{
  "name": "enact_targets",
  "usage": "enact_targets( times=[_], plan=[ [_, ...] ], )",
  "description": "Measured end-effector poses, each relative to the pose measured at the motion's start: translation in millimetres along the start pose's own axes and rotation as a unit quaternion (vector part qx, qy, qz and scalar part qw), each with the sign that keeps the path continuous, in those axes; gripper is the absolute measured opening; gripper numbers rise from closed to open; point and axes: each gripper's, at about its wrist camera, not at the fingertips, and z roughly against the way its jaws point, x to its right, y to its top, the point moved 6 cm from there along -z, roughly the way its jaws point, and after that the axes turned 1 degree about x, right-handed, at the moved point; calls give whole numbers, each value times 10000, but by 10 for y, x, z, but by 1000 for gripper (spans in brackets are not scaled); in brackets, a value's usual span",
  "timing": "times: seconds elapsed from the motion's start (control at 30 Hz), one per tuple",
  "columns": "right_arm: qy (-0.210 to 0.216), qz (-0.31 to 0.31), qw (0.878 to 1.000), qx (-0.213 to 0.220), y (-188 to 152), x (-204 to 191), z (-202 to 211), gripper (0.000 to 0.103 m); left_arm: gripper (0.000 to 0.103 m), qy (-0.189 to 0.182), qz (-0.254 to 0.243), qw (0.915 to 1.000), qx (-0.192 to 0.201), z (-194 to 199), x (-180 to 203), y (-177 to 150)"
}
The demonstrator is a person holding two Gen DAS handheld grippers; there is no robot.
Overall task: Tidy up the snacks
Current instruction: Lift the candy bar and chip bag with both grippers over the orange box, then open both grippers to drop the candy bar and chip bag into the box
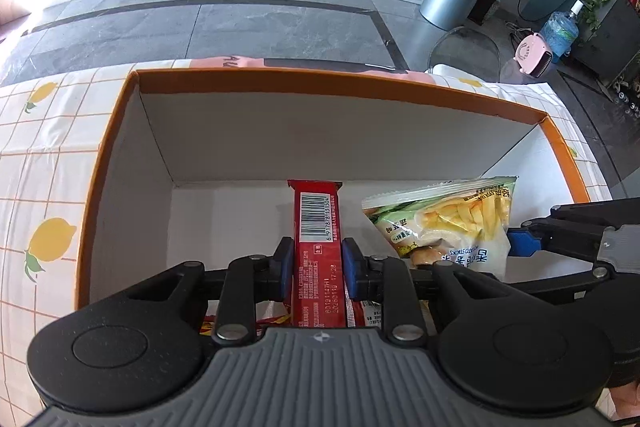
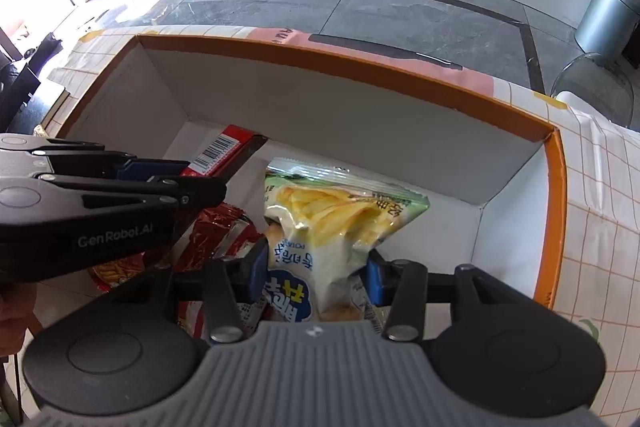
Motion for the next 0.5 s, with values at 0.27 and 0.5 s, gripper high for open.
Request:
enact_targets(
  times=[0.27,0.5],
  plan=[
    [-139,121,9998,-99,14,-29,-86,47,28,67,218,9987,-459,-141,-52,-6],
    [-244,60,9997,38,-46,-2,86,67,39,51,101,9996,-252,51,-17,-46]
  ],
)
